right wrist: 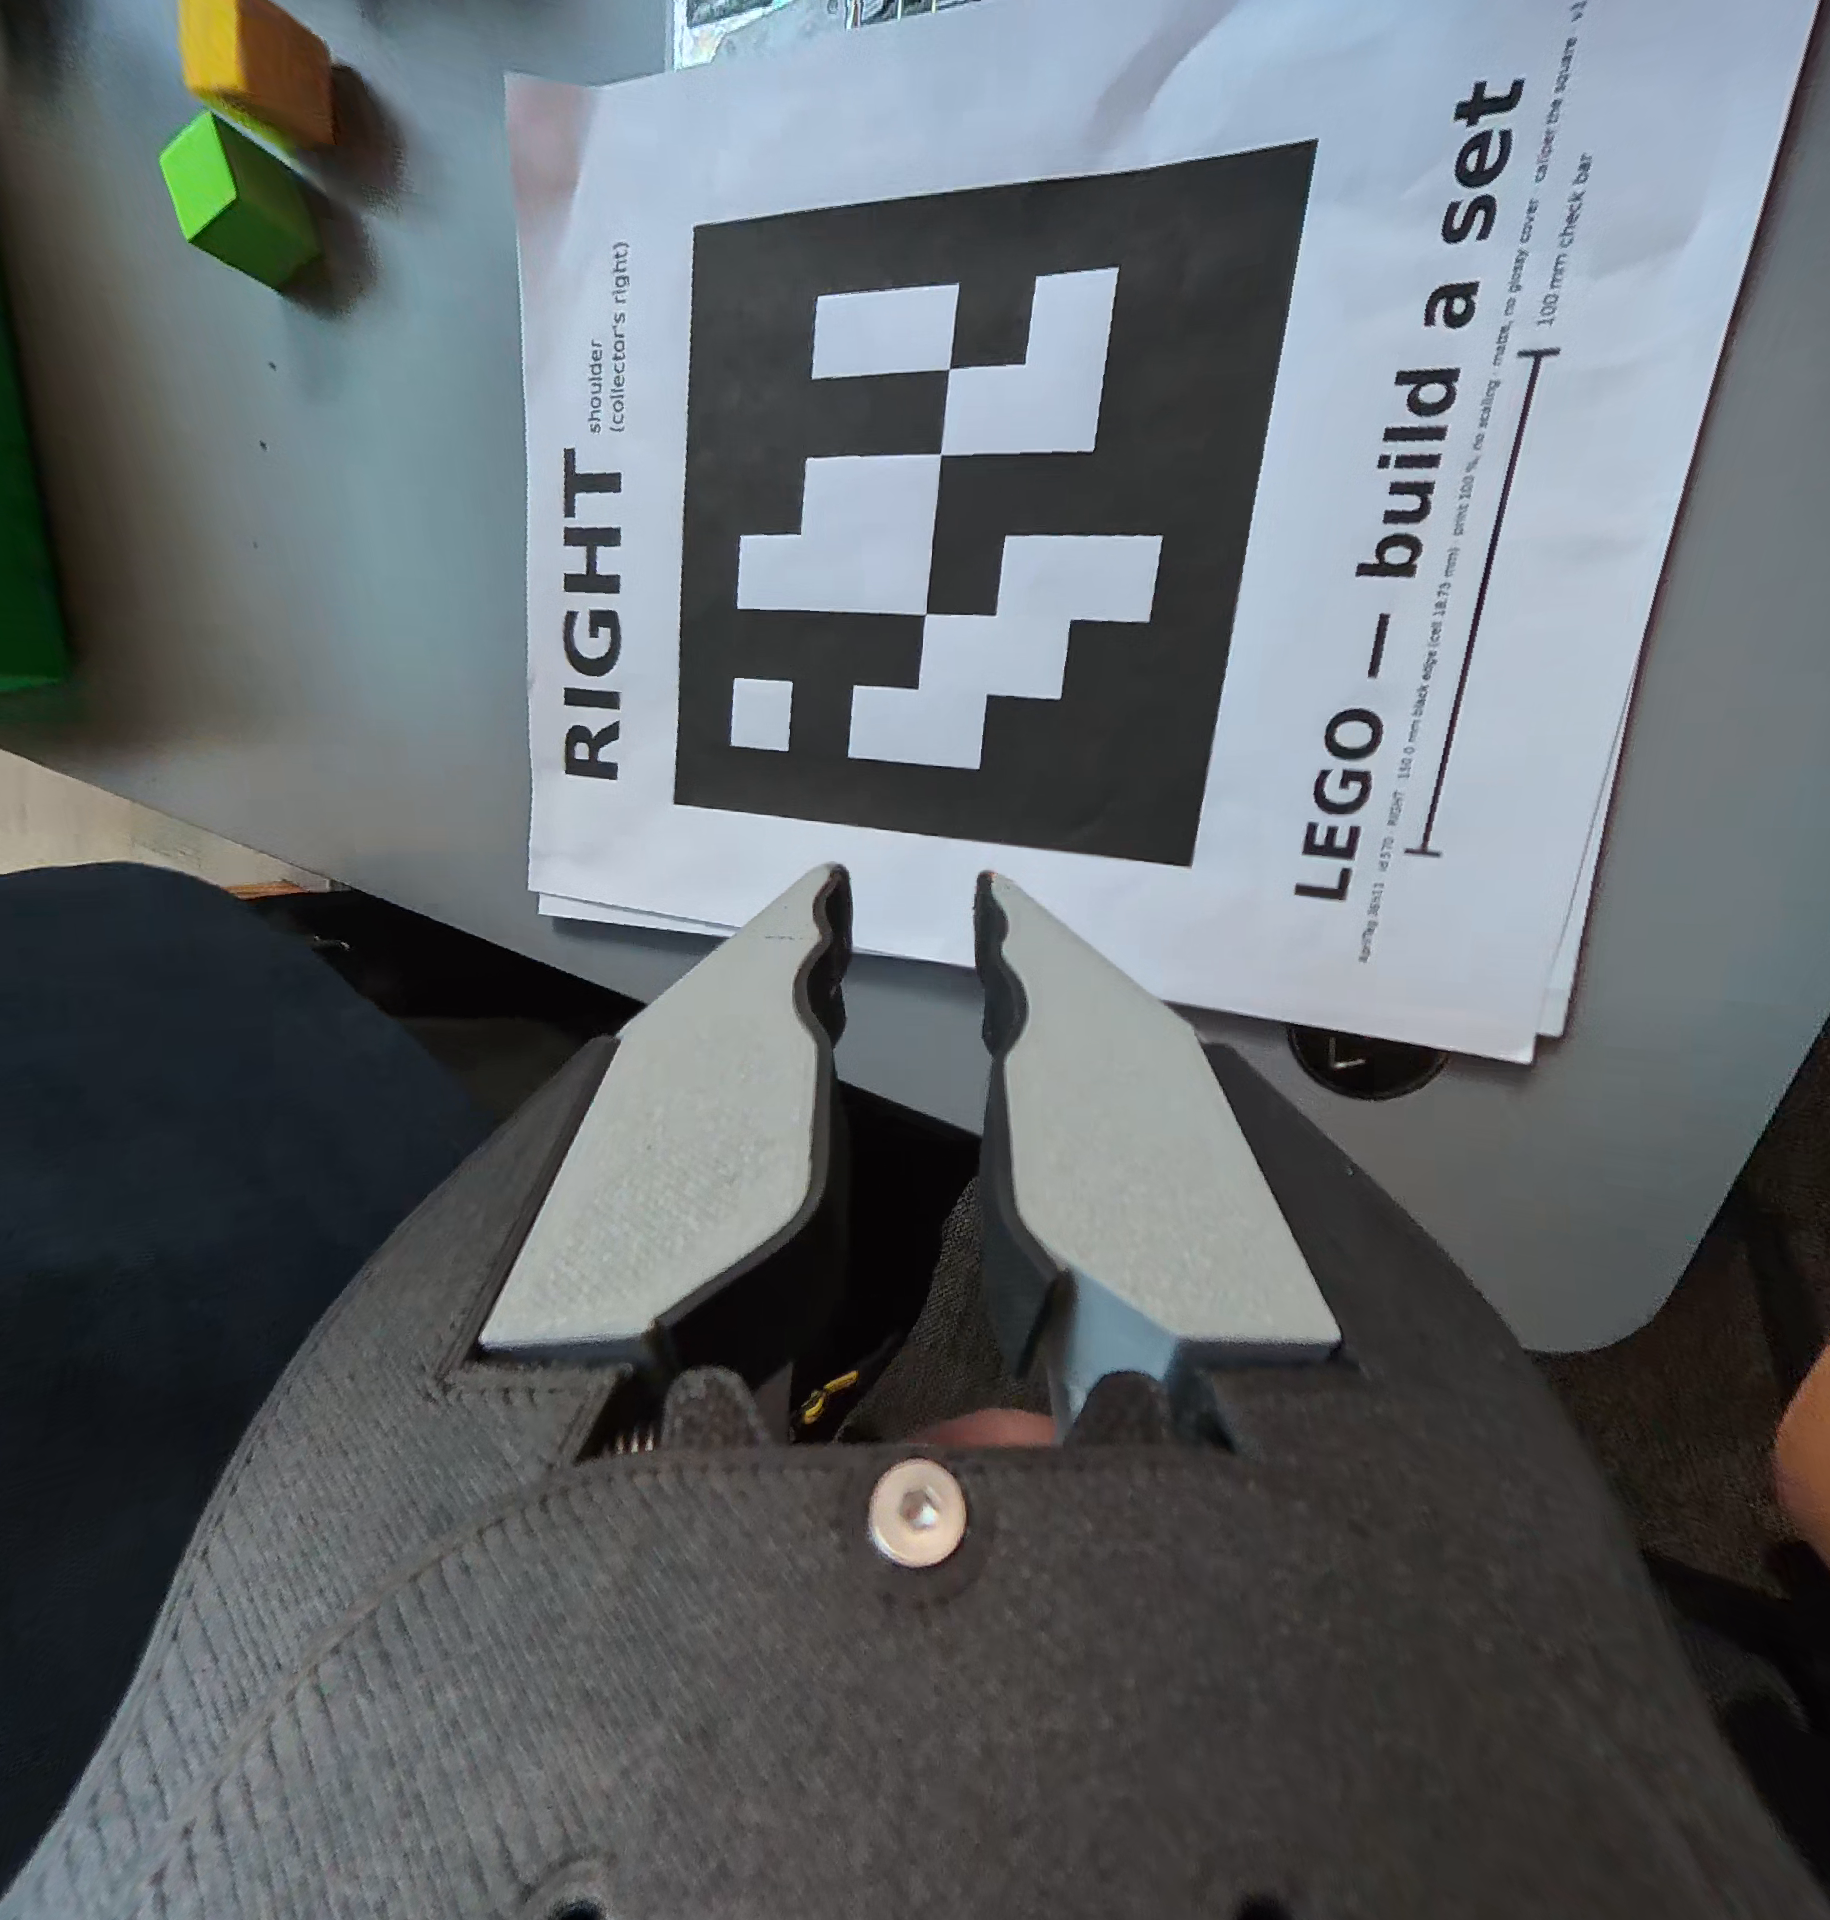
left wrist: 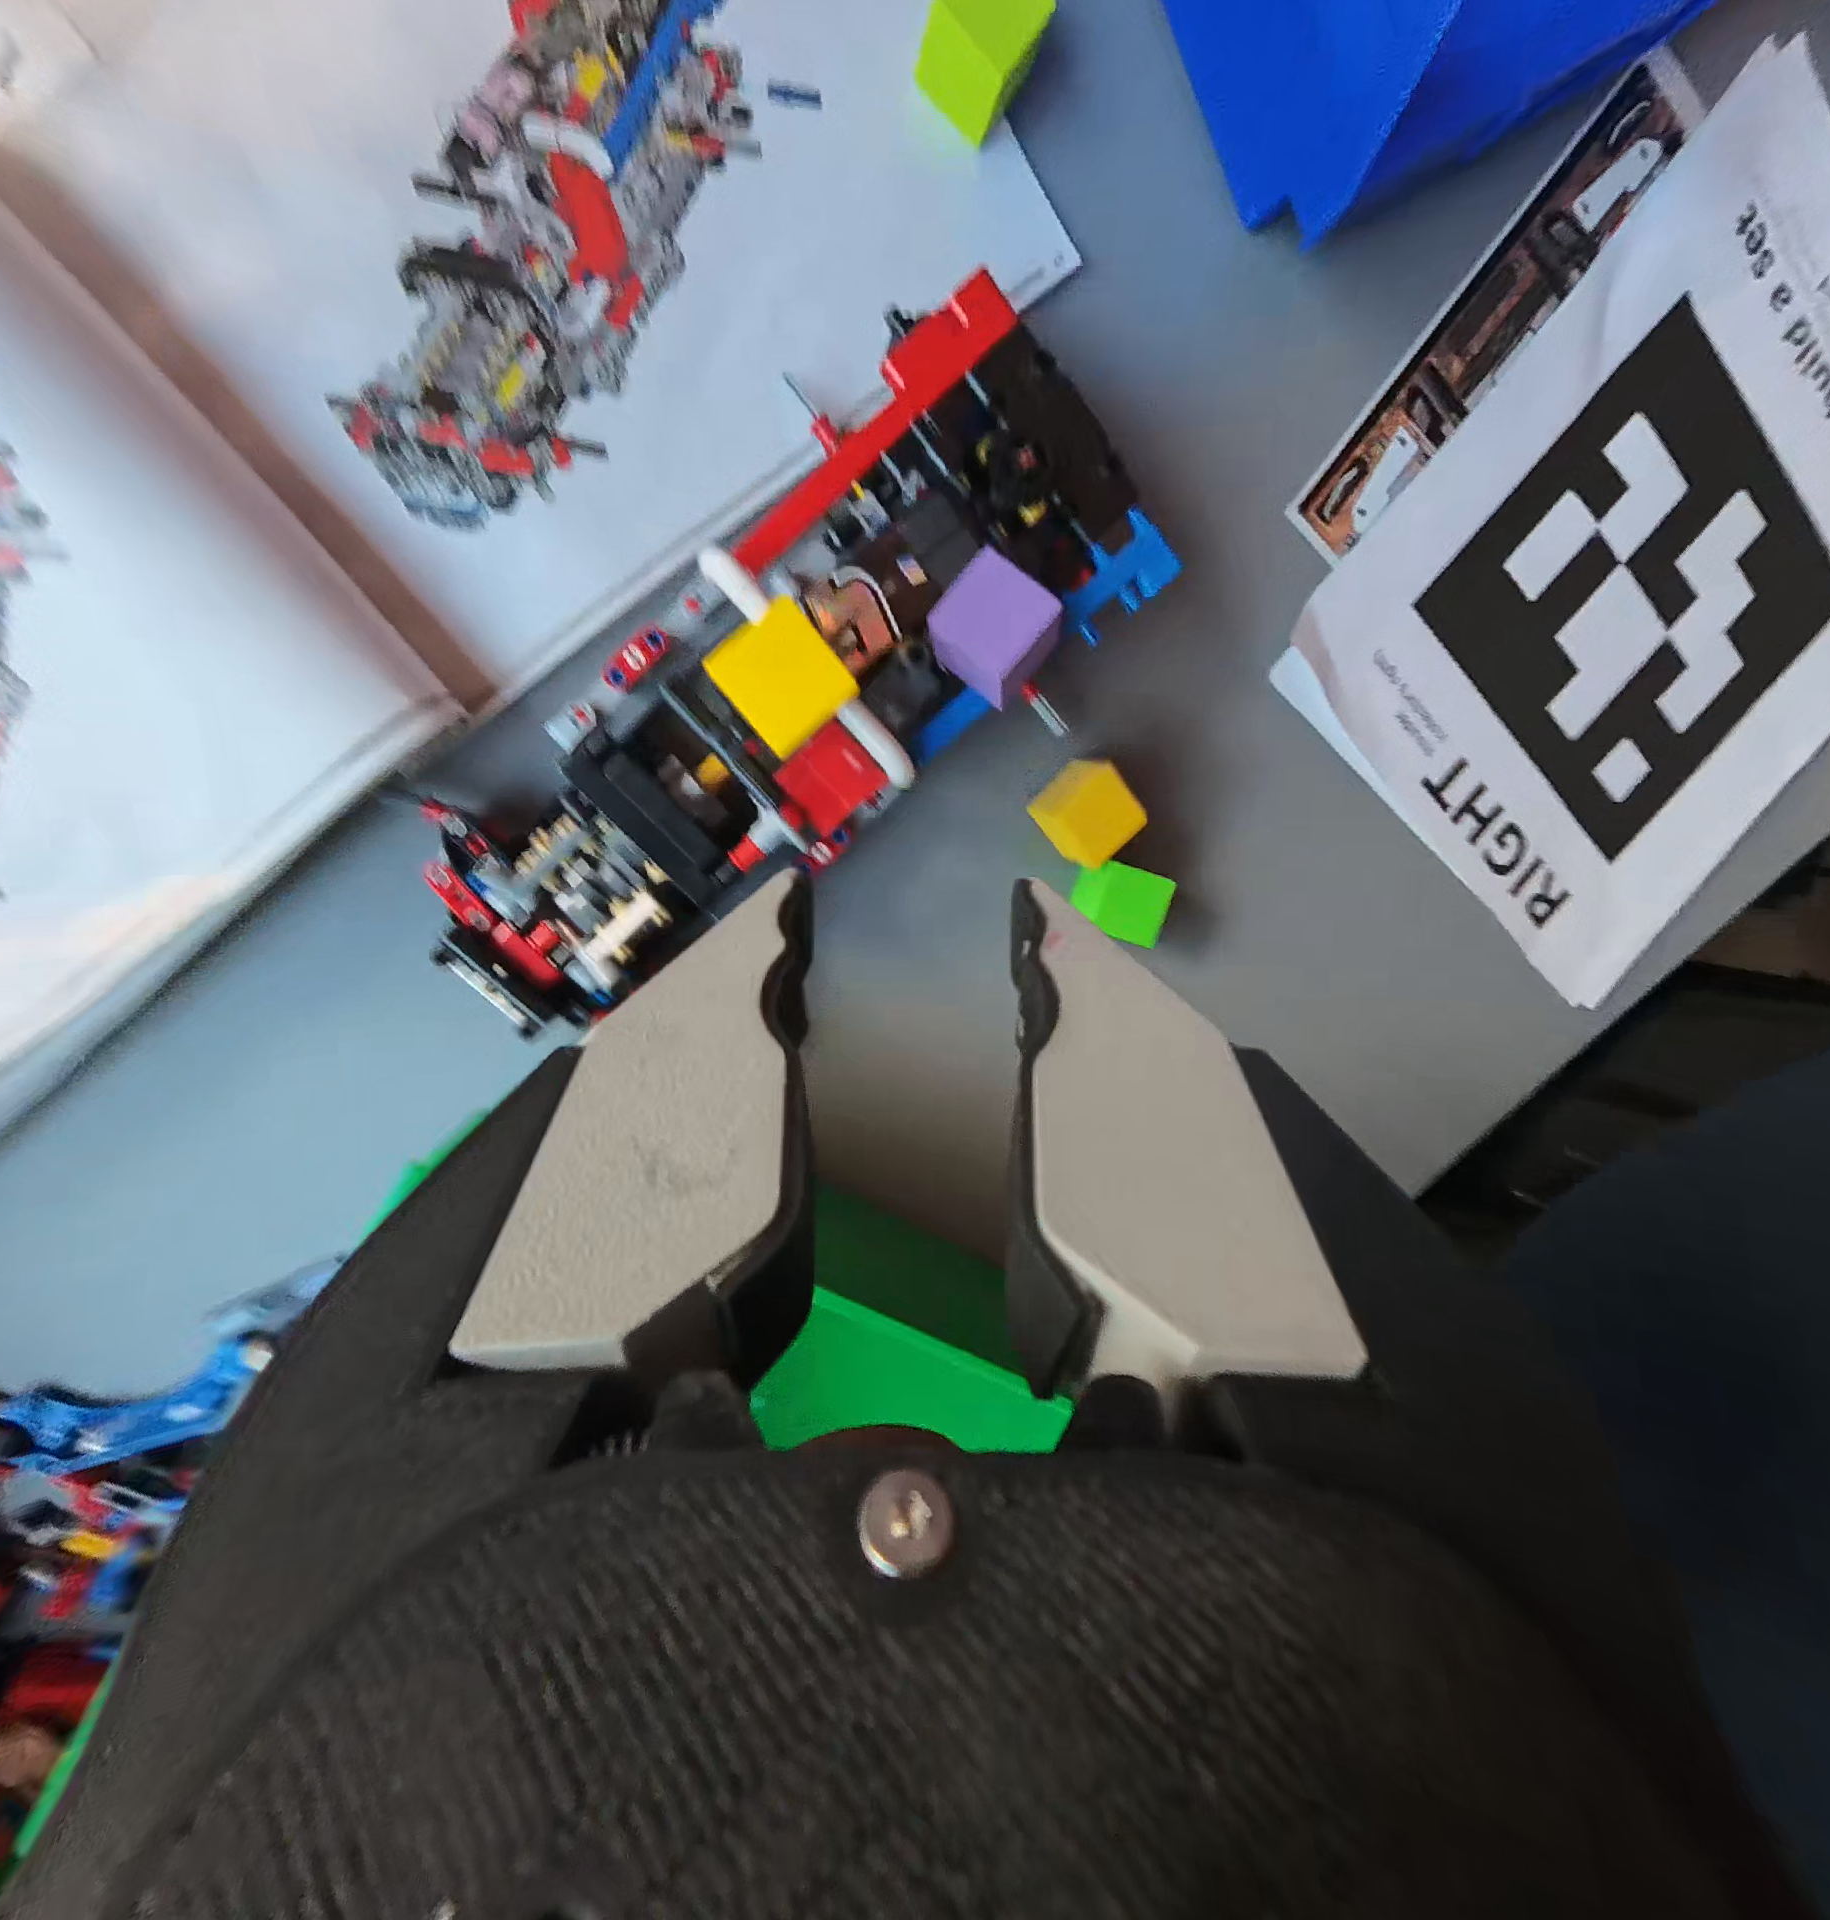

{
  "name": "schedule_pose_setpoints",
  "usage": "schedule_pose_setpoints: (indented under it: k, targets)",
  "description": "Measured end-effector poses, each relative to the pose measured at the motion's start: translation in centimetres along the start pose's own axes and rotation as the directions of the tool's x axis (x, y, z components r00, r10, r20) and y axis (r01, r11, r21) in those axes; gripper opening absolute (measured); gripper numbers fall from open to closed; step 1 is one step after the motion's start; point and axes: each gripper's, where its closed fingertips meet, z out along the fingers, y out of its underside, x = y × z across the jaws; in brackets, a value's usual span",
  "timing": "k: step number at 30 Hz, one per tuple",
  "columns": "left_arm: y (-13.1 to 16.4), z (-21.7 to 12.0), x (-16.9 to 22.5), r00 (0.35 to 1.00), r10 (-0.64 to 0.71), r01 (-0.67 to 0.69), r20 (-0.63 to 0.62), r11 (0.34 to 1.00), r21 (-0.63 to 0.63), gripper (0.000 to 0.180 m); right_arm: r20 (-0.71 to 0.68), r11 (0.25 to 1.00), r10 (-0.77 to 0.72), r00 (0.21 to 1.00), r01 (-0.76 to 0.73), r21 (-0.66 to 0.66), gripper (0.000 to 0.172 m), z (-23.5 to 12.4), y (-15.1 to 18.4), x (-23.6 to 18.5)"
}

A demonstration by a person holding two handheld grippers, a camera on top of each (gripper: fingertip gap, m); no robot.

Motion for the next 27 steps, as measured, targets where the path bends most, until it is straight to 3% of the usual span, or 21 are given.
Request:
schedule_pose_setpoints:
  k: [3,8,13,14,16,19,21,24,27]
  targets:
    - [-1.9,1.0,-1.6,0.993,0.109,-0.108,0.043,0.993,-0.04,0.052,-0.022,1.0,0.012,1.0,-0.012,0.006,0.022,-0.8,0.4,-0.5]
    - [-3.2,3.5,-1.9,0.944,0.33,-0.326,0.015,0.938,-0.12,0.054,-0.062,0.999,0.049,0.997,-0.047,0.019,0.022,-2.2,1.9,-1.8]
    - [-2.0,5.4,-2.2,0.811,0.584,-0.57,-0.007,0.789,-0.23,0.036,-0.106,0.994,0.106,0.989,-0.102,0.04,0.022,-3.6,3.9,-3.5]
    - [-1.9,5.2,-2.1,0.788,0.615,-0.6,-0.012,0.765,-0.234,0.022,-0.115,0.993,0.115,0.987,-0.11,0.046,0.022,-3.9,4.2,-3.9]
    - [-1.8,4.1,-0.6,0.795,0.606,-0.594,-0.022,0.772,-0.225,0.0,-0.131,0.99,0.134,0.982,-0.127,0.06,0.021,-4.4,4.6,-4.6]
    - [-0.8,3.0,2.5,0.777,0.629,-0.628,-0.023,0.772,-0.097,0.0,-0.145,0.986,0.158,0.977,-0.148,0.078,0.021,-4.8,4.8,-5.6]
    - [2.0,3.6,2.9,0.789,0.611,-0.614,-0.067,0.777,-0.136,0.004,-0.142,0.985,0.166,0.976,-0.157,0.071,0.021,-4.7,4.9,-6.4]
    - [5.6,3.6,5.6,0.877,0.428,-0.459,-0.22,0.881,-0.117,0.022,-0.144,0.99,0.138,0.98,-0.133,0.04,0.021,-4.1,4.7,-7.3]
    - [8.9,2.5,9.4,0.87,0.315,-0.366,-0.379,0.928,-0.069,0.022,-0.132,0.995,0.101,0.986,-0.1,0.013,0.021,-3.3,4.0,-8.4]
